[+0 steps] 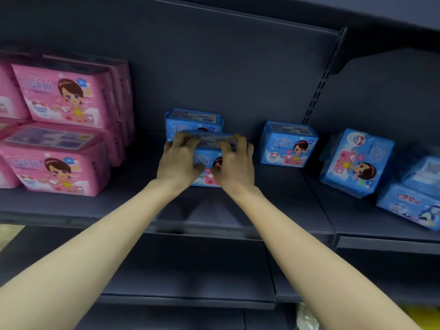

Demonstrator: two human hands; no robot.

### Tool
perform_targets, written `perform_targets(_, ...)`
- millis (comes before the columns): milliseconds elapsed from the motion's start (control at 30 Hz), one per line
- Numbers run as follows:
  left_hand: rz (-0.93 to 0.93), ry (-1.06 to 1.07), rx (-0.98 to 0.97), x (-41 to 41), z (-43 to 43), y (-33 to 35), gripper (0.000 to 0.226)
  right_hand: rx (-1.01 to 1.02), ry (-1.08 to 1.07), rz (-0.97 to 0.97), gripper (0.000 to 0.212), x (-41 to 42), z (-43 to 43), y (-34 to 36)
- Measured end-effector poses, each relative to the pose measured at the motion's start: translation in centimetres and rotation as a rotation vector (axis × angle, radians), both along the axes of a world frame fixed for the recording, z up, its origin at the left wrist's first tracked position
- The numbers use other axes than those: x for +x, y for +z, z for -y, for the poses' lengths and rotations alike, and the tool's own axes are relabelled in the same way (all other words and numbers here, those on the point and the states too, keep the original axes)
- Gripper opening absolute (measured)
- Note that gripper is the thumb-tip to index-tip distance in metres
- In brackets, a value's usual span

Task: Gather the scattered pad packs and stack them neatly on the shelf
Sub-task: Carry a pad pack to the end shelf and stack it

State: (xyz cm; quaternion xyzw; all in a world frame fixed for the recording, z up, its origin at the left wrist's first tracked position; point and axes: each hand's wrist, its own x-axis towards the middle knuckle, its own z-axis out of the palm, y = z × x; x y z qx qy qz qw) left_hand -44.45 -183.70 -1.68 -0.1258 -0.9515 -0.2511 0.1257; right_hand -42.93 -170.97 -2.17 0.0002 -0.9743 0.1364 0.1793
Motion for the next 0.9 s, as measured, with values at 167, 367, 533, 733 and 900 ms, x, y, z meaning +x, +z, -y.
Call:
perform_targets(167,-0.019,-0.016,0.013,-0.4,1.2,0.1,0.065,0.02,0.01,0.003,0.064,0.1,1.1,0.3)
perform_targets(367,-0.09,-0.036,0.028,-1.4,2.5,1.1,0.064,0.058,0.018,-0.055,0.063,-0.7,2.2,1.3)
perform_targets(533,-0.177,-0.06,0.018,-2.6,3.1,3.3,0.062,0.061,0.009,-0.137,0.056,-1.6,2.6,3.3)
perform_targets(733,-0.303,-0.077,0.038,-4.4,3.2,6.0,0.062,0.021,0.023,-0.279,0.053,-3.1,2.2,5.9)
perform_targets(900,-0.319,-0.076,0.064,-6.7,3.2,6.4,0.062,0.025,0.025,-0.294,0.05,-5.3,2.2,6.3)
